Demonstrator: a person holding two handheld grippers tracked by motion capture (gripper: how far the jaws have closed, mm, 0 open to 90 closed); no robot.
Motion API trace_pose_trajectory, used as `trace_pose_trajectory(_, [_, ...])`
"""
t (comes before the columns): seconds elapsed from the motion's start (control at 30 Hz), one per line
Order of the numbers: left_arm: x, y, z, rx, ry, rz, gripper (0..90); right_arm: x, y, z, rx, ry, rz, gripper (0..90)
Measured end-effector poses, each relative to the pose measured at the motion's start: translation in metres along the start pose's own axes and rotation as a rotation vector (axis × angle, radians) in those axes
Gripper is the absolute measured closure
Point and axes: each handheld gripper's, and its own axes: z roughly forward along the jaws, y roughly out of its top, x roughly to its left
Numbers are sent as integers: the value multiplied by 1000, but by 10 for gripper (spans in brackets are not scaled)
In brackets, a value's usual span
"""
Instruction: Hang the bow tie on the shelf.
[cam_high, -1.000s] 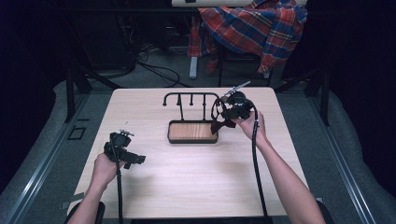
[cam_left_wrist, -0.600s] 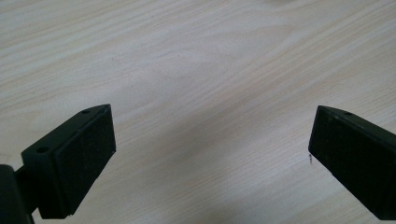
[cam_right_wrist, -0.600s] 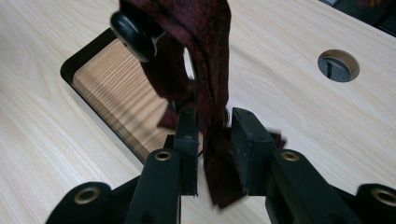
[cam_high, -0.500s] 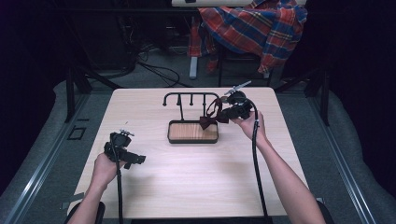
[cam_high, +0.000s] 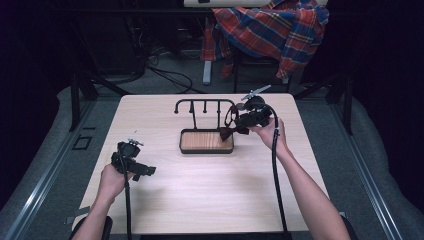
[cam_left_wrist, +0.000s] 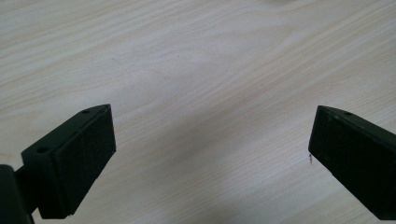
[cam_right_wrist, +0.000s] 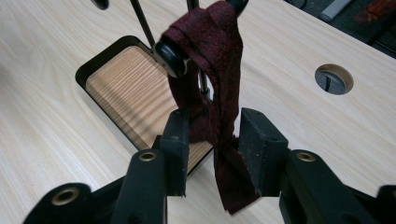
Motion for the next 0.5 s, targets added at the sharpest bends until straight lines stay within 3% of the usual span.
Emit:
trace_pose_trajectory(0.17, [0, 0, 0, -1, 0, -1, 7, 2, 1, -4, -8, -3, -12, 568])
trace_pose_trajectory(0.5, [0, 0, 0, -3, -1, -2, 7, 8, 1, -21, 10, 0, -29, 363])
